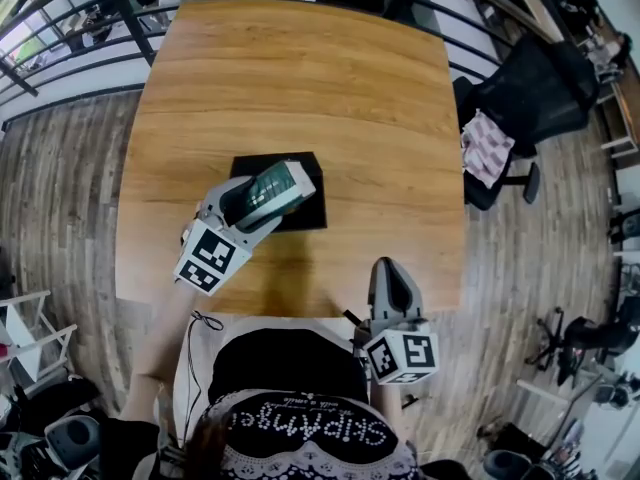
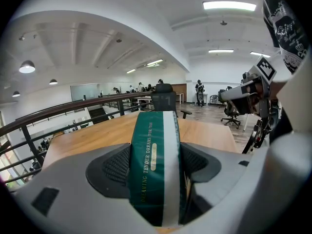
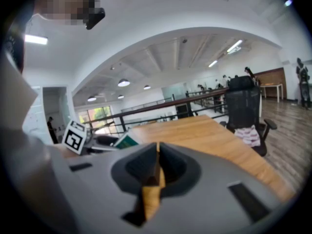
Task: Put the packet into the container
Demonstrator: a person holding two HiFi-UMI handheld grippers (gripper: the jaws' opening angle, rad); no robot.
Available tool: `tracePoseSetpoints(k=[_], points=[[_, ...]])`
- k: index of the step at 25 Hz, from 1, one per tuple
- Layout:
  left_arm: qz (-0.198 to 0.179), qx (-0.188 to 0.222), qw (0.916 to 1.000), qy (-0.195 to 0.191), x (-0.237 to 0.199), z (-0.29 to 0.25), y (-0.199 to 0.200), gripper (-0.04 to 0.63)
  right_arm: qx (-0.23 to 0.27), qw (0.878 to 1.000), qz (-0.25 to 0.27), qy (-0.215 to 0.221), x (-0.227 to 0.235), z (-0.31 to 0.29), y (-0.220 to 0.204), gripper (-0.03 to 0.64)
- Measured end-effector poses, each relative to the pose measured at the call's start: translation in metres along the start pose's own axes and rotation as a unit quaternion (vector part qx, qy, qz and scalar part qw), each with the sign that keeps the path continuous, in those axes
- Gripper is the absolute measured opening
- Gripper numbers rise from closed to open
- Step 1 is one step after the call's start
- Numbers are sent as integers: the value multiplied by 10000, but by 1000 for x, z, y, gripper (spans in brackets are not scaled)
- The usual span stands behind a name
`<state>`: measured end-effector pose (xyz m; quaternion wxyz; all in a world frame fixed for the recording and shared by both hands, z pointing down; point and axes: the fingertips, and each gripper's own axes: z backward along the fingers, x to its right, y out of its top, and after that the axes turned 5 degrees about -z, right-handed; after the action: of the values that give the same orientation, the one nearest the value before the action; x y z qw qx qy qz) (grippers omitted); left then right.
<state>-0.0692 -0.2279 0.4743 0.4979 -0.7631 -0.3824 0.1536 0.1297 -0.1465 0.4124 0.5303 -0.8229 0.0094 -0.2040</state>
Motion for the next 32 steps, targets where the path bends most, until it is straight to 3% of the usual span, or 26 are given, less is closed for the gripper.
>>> tracePoseSetpoints(k=[16,32], points=[[-416,-442,9980,-189,14,-15,-21,344,26,10000,-44,-41,6,4,-2,38],[-903,-782,9908,-644,30,-30,-30,344,31,9999,-81,-83,14,2,1,38]])
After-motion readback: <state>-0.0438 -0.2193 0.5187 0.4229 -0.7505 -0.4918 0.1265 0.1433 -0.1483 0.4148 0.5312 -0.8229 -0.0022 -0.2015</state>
